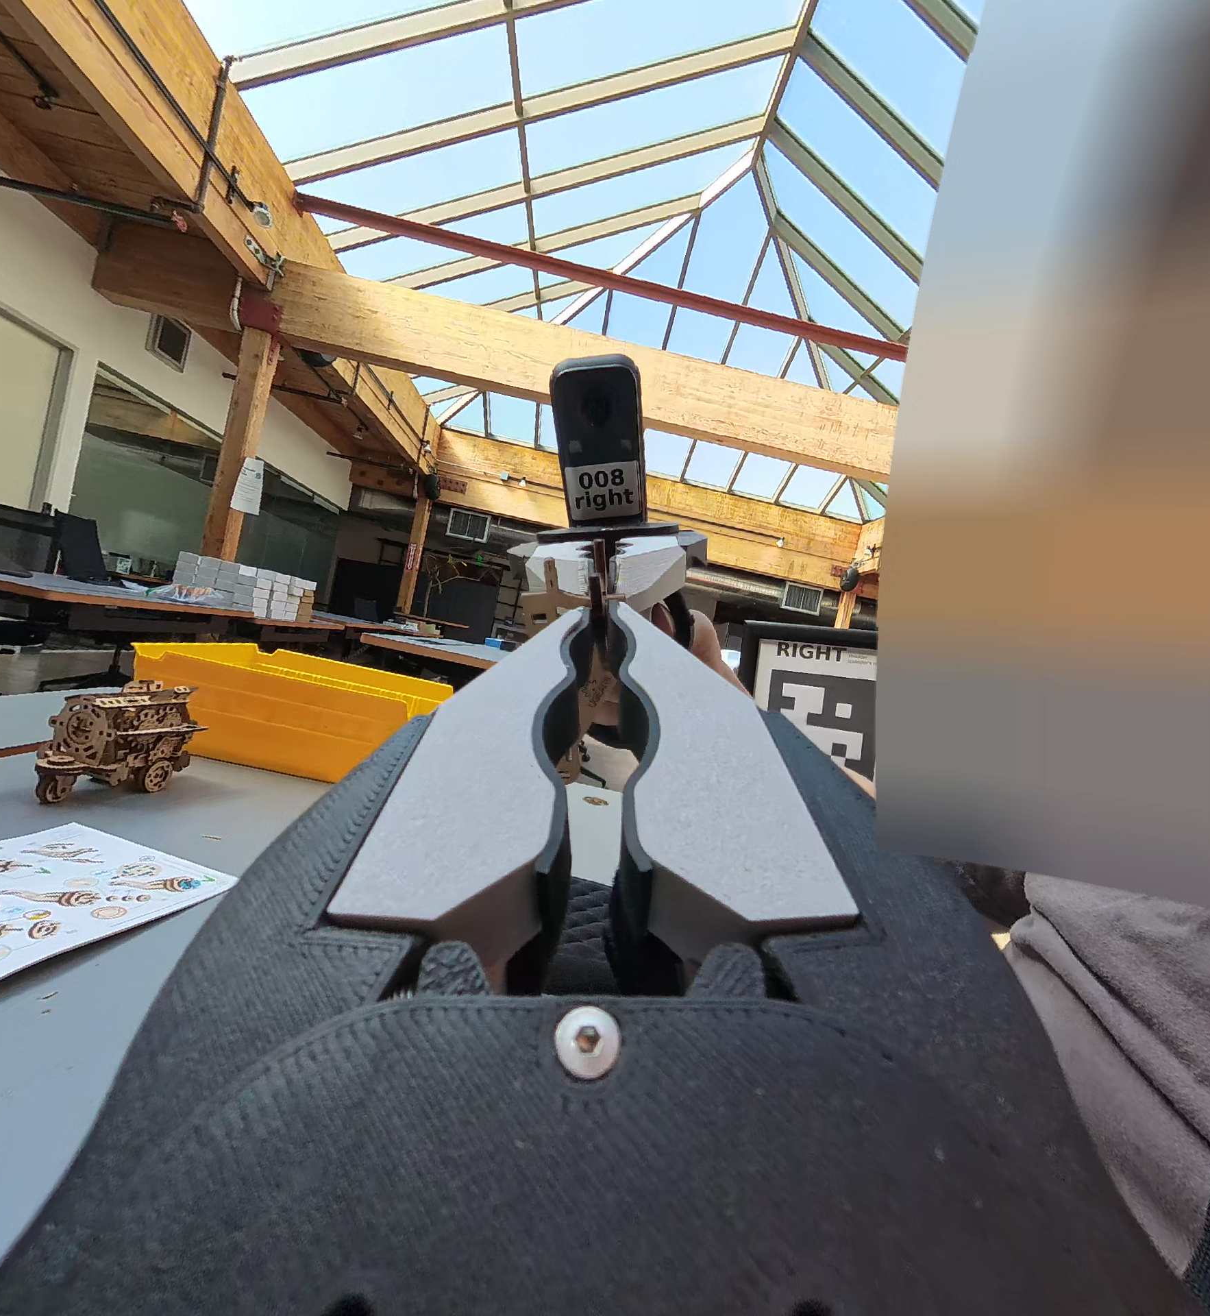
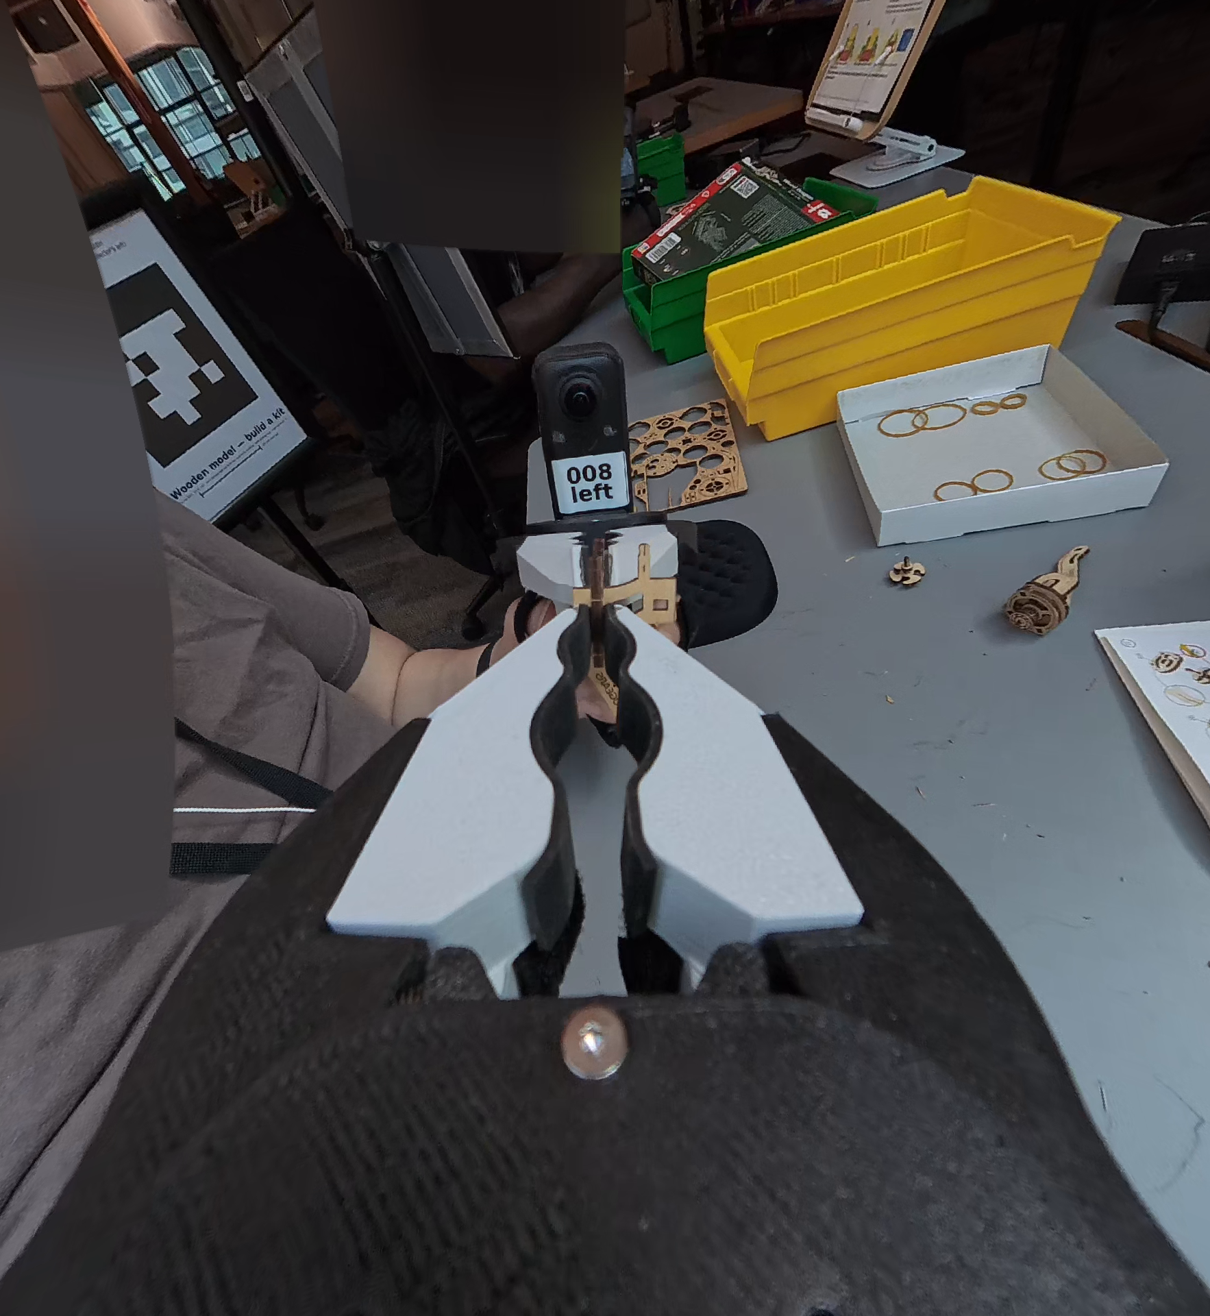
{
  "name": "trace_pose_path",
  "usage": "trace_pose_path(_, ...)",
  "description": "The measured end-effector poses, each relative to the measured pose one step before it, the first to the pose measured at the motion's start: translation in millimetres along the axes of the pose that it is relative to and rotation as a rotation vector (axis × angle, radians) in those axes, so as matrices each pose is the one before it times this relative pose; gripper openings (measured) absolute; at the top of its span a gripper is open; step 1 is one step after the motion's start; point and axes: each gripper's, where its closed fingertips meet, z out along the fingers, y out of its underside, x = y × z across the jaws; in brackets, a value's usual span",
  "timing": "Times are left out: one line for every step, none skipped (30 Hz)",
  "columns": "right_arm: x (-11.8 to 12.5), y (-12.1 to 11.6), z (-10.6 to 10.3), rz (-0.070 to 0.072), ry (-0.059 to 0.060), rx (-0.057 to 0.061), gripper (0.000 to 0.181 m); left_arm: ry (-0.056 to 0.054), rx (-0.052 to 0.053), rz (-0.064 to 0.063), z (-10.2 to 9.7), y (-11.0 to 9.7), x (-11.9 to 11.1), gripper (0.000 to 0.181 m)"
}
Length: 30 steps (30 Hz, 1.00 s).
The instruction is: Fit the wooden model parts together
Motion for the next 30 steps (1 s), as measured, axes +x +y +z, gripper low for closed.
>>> trace_pose_path(0.06, 2.71, -0.2, 0.0008, -0.0009, 0.0025, 0.002, -0.0076, -0.022, 0.0098, -0.61, 2.84, -0.28, 0.0)
trace_pose_path(-0.8, 2.43, -0.25, 0.0043, -0.0079, 0.0058, 0.002, -0.0017, -0.0225, 0.0068, -0.57, 3.15, 0.7, 0.001)
trace_pose_path(-0.62, 2.27, -0.5, 0.0067, -0.0086, 0.0091, 0.002, 0.0031, -0.0254, 0.0011, -0.8, 3.59, 1.12, 0.001)
trace_pose_path(-0.78, 2.16, -0.42, 0.0045, -0.0096, 0.0109, 0.002, 0.0022, -0.0196, 0.0004, -1.06, 3.17, 0.87, 0.002)
trace_pose_path(-0.09, 1.59, -0.33, -0.002, -0.0061, 0.0167, 0.002, 0.0017, -0.0103, 0.0007, -1.33, 2.27, 0.7, 0.002)
trace_pose_path(-0.27, 2.01, 0.16, -0.0023, -0.0097, 0.0165, 0.002, 0.0022, -0.0068, -0.0005, -1.16, 1.82, 0.71, 0.001)
trace_pose_path(-0.09, 2.86, 0.25, 0.0038, -0.0117, 0.0105, 0.002, 0.0017, -0.0095, 0.0016, -0.82, 2.35, 0.49, 0.001)
trace_pose_path(1.24, 2.78, -0.06, 0.0028, -0.0075, 0.0114, 0.002, -0.0037, -0.0124, 0.0006, -0.7, 2.63, -0.48, 0.001)
trace_pose_path(0.56, 2.59, -0.19, 0.0071, -0.0154, 0.0117, 0.002, -0.0037, -0.0139, 0.0036, -0.54, 2.71, -0.26, 0.001)
trace_pose_path(0.34, 2.48, -0.23, 0.0069, -0.0172, 0.0115, 0.002, -0.0018, -0.014, 0.0103, -0.4, 2.59, 0.23, 0.001)
trace_pose_path(1.26, 2.03, -0.25, -0.0018, -0.0096, 0.0126, 0.002, -0.0074, -0.0158, 0.0094, -0.25, 2.72, -0.46, 0.001)
trace_pose_path(0.66, 2.38, 0.25, -0.0064, -0.0104, 0.0089, 0.002, -0.0055, -0.0197, 0.0105, -0.04, 3.08, -0.38, 0.001)
trace_pose_path(0.58, 2.94, 0.66, -0.0047, -0.0106, 0.0017, 0.002, -0.0036, -0.023, 0.009, 0.38, 3.61, -0.25, 0.001)
trace_pose_path(0.94, 1.71, 0.21, -0.0082, -0.0074, 0.0058, 0.002, -0.0051, -0.0176, 0.0073, 0.28, 2.81, -0.54, 0.001)
trace_pose_path(1.35, 1.11, 0.24, -0.0084, -0.0044, 0.0087, 0.002, -0.0086, -0.0054, 0.0069, -0.58, 0.98, -1.22, 0.001)
trace_pose_path(1.42, 0.98, 0.08, -0.0023, -0.0064, 0.0056, 0.002, -0.0093, -0.0059, 0.005, -0.36, 1.08, -1.51, 0.0)
trace_pose_path(0.79, 0.8, -0.22, 0.0019, -0.0124, 0.0044, 0.002, -0.0042, -0.0051, 0.0047, -0.11, 1.1, -1.02, 0.0)
trace_pose_path(1.45, 0.8, -0.29, 0.0017, -0.0092, 0.0039, 0.002, -0.0022, -0.0069, 0.0001, 0.07, 1.04, -1.04, 0.0)
trace_pose_path(1.25, 1.14, -0.44, 0.0009, -0.0096, 0.001, 0.002, -0.0012, -0.0096, -0.003, 0.08, 1.28, -1.25, 0.0)
trace_pose_path(0.55, 0.74, -0.16, -0.0063, -0.0103, 0.0042, 0.002, 0.0014, -0.009, 0.0007, -0.05, 1.19, -0.79, 0.0)
trace_pose_path(0.71, 0.77, 0.08, -0.0103, -0.0071, 0.0052, 0.002, -0.0021, -0.0068, 0.0078, -0.24, 0.94, -0.61, 0.0)
trace_pose_path(0.66, 1.32, 0.17, -0.0109, -0.0049, -0.0003, 0.002, -0.0063, -0.0094, 0.0165, -0.44, 1.13, -0.71, 0.0)
trace_pose_path(-0.22, 1.38, 0.36, -0.0179, -0.0071, -0.0016, 0.003, -0.0061, -0.0112, 0.0248, -0.59, 1.48, -0.17, 0.0)
trace_pose_path(-0.49, 1.04, 0.45, -0.0262, -0.0052, -0.0001, 0.003, -0.0045, -0.0104, 0.03, -0.7, 1.02, 0.39, 0.0)
trace_pose_path(0.1, 0.66, 0.19, -0.0272, -0.0006, -0.0005, 0.003, -0.0068, -0.0106, 0.0305, -0.28, 0.77, 0.13, 0.0)
trace_pose_path(0.96, 0.67, -0.32, -0.0239, 0.0039, -0.0045, 0.003, -0.0104, -0.0134, 0.0261, 0.15, 1.4, -0.61, 0.0)
trace_pose_path(0.64, 0.83, -0.44, -0.0254, 0.001, -0.005, 0.003, -0.007, -0.0127, 0.02, 0.26, 1.22, -0.69, 0.0)
trace_pose_path(0.8, 0.69, -0.52, -0.0223, 0.001, -0.0047, 0.003, -0.0035, -0.0079, 0.0153, 0.42, 0.79, -0.72, 0.0)
trace_pose_path(0.66, 0.28, -0.76, -0.0237, -0.0006, -0.0017, 0.002, -0.0009, -0.0083, 0.0098, 0.65, 0.88, -0.63, 0.0)
trace_pose_path(0.96, 0.51, -0.57, -0.0226, -0.0011, -0.001, 0.002, 0.0005, -0.0102, 0.0049, 0.66, 0.79, -0.86, 0.0)
